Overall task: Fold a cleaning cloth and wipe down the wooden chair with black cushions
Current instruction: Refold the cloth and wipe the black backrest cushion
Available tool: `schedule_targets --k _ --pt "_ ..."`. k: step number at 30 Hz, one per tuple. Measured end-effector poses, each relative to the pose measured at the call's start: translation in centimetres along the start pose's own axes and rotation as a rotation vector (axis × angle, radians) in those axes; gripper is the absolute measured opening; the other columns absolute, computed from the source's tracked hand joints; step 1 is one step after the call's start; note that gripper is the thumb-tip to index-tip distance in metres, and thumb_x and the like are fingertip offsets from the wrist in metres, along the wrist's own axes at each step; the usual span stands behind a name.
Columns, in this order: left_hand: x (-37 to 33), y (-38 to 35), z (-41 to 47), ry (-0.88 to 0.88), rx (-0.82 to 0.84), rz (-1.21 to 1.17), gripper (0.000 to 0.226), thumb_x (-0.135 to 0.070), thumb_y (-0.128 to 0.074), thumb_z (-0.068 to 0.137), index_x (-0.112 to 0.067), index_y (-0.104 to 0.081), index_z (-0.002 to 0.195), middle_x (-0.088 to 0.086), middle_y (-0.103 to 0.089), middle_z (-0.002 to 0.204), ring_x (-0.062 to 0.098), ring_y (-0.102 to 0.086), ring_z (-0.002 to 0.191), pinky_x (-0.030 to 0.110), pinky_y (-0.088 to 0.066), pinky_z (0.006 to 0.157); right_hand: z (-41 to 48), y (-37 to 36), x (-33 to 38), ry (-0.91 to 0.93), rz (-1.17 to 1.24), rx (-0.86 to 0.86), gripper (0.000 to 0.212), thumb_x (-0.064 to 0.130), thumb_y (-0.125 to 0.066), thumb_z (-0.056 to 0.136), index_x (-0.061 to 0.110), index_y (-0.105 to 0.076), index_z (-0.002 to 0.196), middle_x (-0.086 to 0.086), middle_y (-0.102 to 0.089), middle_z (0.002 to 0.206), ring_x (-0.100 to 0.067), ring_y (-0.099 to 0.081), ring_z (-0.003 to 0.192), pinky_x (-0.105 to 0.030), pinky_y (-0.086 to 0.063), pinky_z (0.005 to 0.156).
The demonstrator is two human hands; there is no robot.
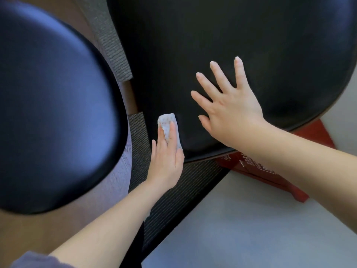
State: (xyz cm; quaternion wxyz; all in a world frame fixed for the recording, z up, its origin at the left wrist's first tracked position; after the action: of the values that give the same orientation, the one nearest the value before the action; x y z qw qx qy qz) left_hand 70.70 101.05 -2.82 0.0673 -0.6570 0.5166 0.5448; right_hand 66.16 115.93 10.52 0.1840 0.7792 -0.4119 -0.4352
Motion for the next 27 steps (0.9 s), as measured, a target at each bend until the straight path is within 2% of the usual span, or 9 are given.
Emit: schedule_targets --k 5,7,9,11,13,17,20,23,27 --pt "3.5 -0.1 1.4 0.362 -0.014 -0.171 0.057 -0.018 -0.016 0.104 -0.023 0.008 0.156 0.010 0.001 0.164 0.023 0.003 0.151 0.046 0.008 0.119 1.0 -0.1 0.3 0.023 -0.007 0.001 0.064 0.055 -0.007 0.098 0.026 -0.001 0.155 -0.013 0.011 0.162 -0.044 0.015 0.146 -0.070 0.008 0.111" --pt "4.0 0.3 2.0 0.560 0.010 -0.298 0.053 -0.017 -0.014 0.106 -0.022 0.004 0.156 0.007 0.000 0.164 0.027 0.000 0.151 0.045 0.007 0.118 1.2 -0.1 0.5 0.033 -0.010 0.000 0.064 0.054 -0.006 0.098 0.026 -0.001 0.155 -0.013 0.011 0.162 -0.045 0.016 0.145 -0.070 0.008 0.111" --pt "4.3 0.5 2.2 0.628 -0.002 -0.366 0.051 -0.019 -0.010 0.107 -0.022 0.002 0.156 0.003 0.001 0.165 0.029 0.000 0.150 0.045 0.006 0.118 1.2 -0.1 0.6 0.036 -0.014 -0.006 0.064 0.053 -0.006 0.098 0.026 -0.001 0.155 -0.013 0.010 0.162 -0.045 0.016 0.145 -0.070 0.008 0.111" --pt "4.1 0.6 2.2 0.554 -0.023 -0.354 0.053 -0.015 -0.011 0.106 -0.021 0.006 0.156 0.004 0.004 0.165 0.026 0.004 0.151 0.043 0.009 0.118 1.1 -0.1 0.6 0.036 -0.010 -0.007 0.063 0.053 -0.007 0.098 0.026 -0.001 0.155 -0.013 0.011 0.162 -0.045 0.016 0.145 -0.070 0.008 0.111" --pt "3.2 0.5 1.8 0.376 -0.012 -0.246 0.060 -0.011 -0.017 0.103 -0.021 0.014 0.154 0.007 0.006 0.164 0.020 0.007 0.151 0.043 0.013 0.118 1.1 0.0 0.5 0.036 -0.012 0.000 0.063 0.054 -0.007 0.098 0.027 0.000 0.155 -0.012 0.011 0.162 -0.044 0.017 0.145 -0.069 0.009 0.111" --pt "-2.4 0.9 1.4 0.007 -0.016 -0.170 0.064 -0.037 -0.009 0.096 -0.025 0.018 0.153 0.003 0.012 0.164 0.013 0.017 0.149 0.046 0.015 0.119 1.0 0.6 -0.5 0.036 -0.016 0.006 0.064 0.055 -0.008 0.098 0.027 -0.001 0.155 -0.010 0.012 0.162 -0.038 0.016 0.147 -0.066 0.011 0.112" --pt "-7.2 1.7 1.4 -0.197 -0.012 -0.164 0.063 -0.038 -0.010 0.099 -0.024 0.016 0.154 -0.001 0.016 0.164 0.013 0.021 0.148 0.045 0.016 0.118 0.7 1.2 -3.1 -0.036 -0.037 0.001 0.065 0.056 -0.005 0.097 0.028 0.002 0.155 -0.010 0.014 0.162 -0.037 0.017 0.147 -0.065 0.011 0.111" --pt "-7.1 1.7 1.8 -0.252 0.007 -0.057 0.060 -0.032 -0.013 0.102 -0.025 0.020 0.153 -0.001 0.019 0.162 0.014 0.023 0.148 0.051 0.012 0.120 0.4 1.5 -4.3 -0.072 -0.045 0.005 0.067 0.058 -0.002 0.095 0.029 0.003 0.155 -0.010 0.014 0.162 -0.039 0.018 0.146 -0.066 0.011 0.111" --pt "-2.4 1.8 4.1 -0.033 -0.034 -0.120 0.059 -0.034 -0.012 0.102 -0.031 0.019 0.152 -0.001 0.014 0.164 0.011 0.018 0.149 0.051 0.013 0.119 0.6 1.2 -4.0 -0.066 -0.042 0.005 0.067 0.057 -0.004 0.096 0.027 0.002 0.155 -0.011 0.013 0.162 -0.040 0.017 0.147 -0.068 0.010 0.111"
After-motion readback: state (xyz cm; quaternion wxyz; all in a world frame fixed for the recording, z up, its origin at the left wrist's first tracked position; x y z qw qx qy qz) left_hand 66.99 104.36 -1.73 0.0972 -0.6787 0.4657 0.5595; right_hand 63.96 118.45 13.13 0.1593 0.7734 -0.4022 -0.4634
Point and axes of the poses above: each hand's wrist, its own z-axis towards the middle knuckle, its own y-axis out of the back of the hand, x = y × z, the point moved 5 cm from there along z, towards the middle knuckle
